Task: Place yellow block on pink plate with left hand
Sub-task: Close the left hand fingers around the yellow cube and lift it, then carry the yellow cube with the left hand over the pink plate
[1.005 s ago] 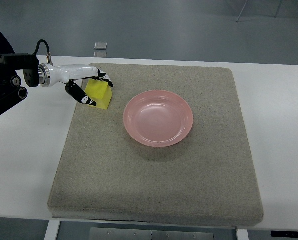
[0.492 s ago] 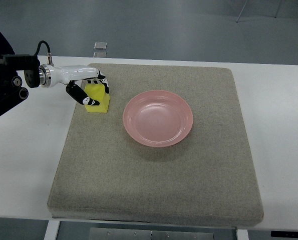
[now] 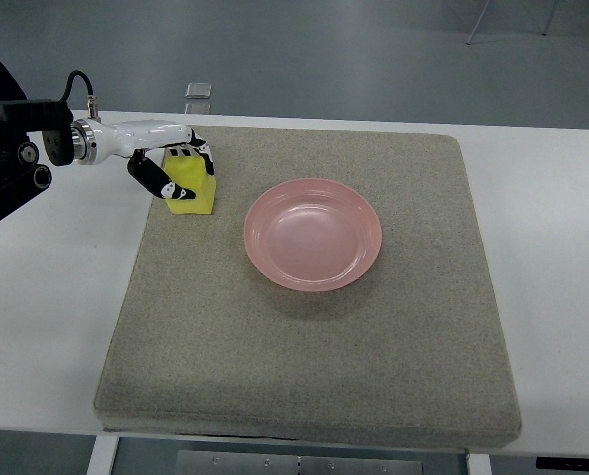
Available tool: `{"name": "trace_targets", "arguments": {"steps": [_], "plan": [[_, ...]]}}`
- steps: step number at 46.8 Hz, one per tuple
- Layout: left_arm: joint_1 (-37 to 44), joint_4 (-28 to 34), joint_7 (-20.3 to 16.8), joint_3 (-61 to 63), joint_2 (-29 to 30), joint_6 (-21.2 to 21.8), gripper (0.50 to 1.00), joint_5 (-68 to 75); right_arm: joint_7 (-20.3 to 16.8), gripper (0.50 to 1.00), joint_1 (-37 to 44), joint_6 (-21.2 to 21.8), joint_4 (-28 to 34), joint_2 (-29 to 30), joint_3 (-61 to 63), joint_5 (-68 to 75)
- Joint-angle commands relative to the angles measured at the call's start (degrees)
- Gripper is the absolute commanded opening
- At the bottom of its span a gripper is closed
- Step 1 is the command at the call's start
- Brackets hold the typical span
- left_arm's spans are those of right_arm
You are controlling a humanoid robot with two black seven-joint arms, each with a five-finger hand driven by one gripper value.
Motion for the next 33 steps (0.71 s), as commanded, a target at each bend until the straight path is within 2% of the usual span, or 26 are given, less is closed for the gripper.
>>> {"name": "trace_targets", "arguments": {"steps": [1, 12, 24, 33], "plan": [[-1.72, -0.41, 0.02, -0.18, 0.22, 0.10, 0.500, -0.19, 0.00, 0.924, 0.00, 0.00, 0.00, 0.00, 0.00, 0.00], [-4.72, -4.45, 0.02, -0.18, 1.54, 0.10, 0.500, -2.92, 0.00, 0.924, 0.00, 0.00, 0.00, 0.00, 0.00, 0.00], [-4.98, -18.33, 0.29, 0.00, 5.67, 0.19, 0.500, -2.92, 0.00, 0.924, 0.00, 0.00, 0.00, 0.00, 0.00, 0.00], [-5.59, -23.09, 0.37, 0.43, 5.23, 0.01, 0.500, -2.92, 0.00, 0.924, 0.00, 0.00, 0.00, 0.00, 0.00, 0.00]]}}
